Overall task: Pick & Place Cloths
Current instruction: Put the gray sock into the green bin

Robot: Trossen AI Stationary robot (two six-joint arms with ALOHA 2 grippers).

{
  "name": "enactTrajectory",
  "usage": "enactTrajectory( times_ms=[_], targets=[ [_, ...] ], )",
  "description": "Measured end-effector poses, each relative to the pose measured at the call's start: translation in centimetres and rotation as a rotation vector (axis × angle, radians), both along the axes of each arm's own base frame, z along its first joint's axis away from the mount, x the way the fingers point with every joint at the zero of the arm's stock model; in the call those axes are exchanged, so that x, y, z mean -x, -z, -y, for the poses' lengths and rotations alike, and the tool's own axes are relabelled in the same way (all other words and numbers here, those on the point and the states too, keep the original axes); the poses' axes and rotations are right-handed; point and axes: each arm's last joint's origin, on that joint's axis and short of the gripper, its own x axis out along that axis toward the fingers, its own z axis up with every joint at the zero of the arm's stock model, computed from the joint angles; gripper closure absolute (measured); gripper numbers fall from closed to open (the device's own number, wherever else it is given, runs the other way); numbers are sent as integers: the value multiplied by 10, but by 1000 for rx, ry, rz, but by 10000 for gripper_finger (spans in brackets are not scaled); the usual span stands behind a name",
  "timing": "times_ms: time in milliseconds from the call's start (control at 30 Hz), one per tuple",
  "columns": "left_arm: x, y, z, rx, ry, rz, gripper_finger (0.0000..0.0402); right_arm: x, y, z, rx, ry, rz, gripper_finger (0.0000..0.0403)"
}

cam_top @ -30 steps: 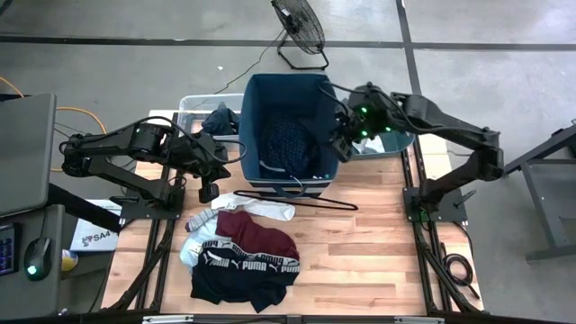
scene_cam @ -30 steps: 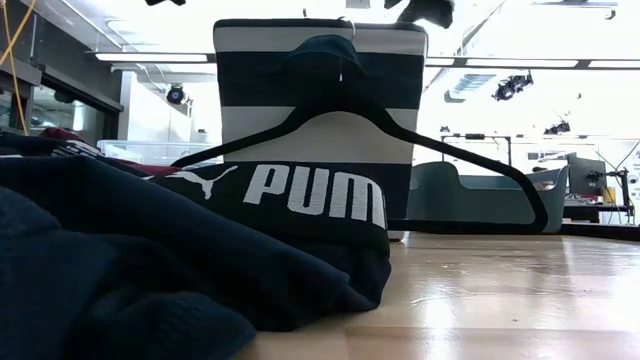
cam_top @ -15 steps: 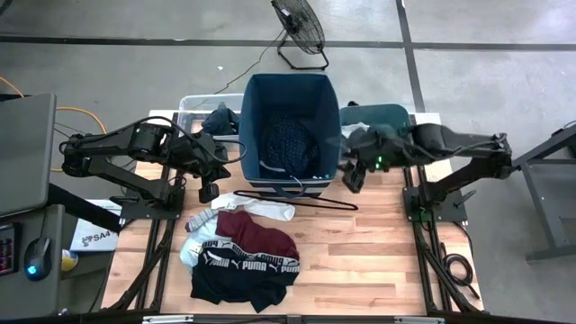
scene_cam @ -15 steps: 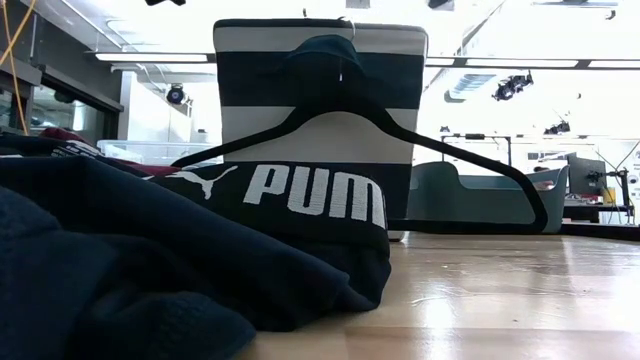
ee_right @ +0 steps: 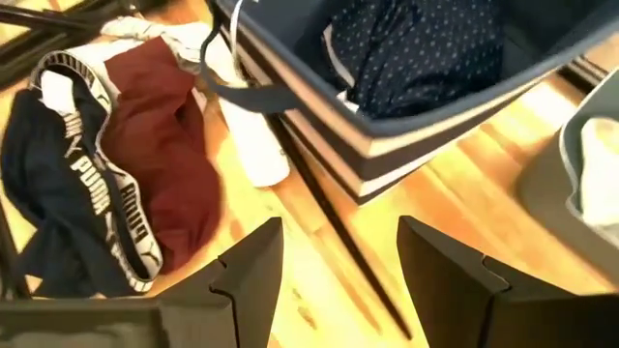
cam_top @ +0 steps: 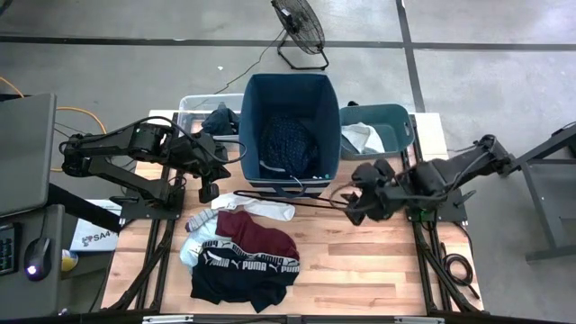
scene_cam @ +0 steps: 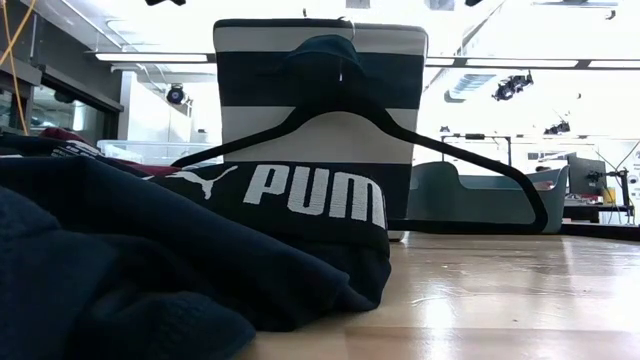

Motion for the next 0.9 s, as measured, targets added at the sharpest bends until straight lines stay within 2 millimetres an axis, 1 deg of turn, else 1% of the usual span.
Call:
enactTrajectory(
  times_ms=[167, 333, 400, 633, 900],
  targets=[
    [0, 0, 0, -5, -3, 1, 396, 6, 10, -15, -32, 31, 20, 209],
    [1, 1, 0, 11, 9, -18, 396, 10, 12, -24, -47, 42, 39, 209],
    [2, 2, 1, 25, 21, -34, 396, 11, 12, -25, -56, 44, 44, 209],
    [0, 0, 1, 27, 22, 2, 396, 11, 12, -26, -61, 43, 48, 209],
    [0, 0, 1, 27, 22, 2, 396, 11, 12, -26, -60, 42, 49, 209]
  ],
)
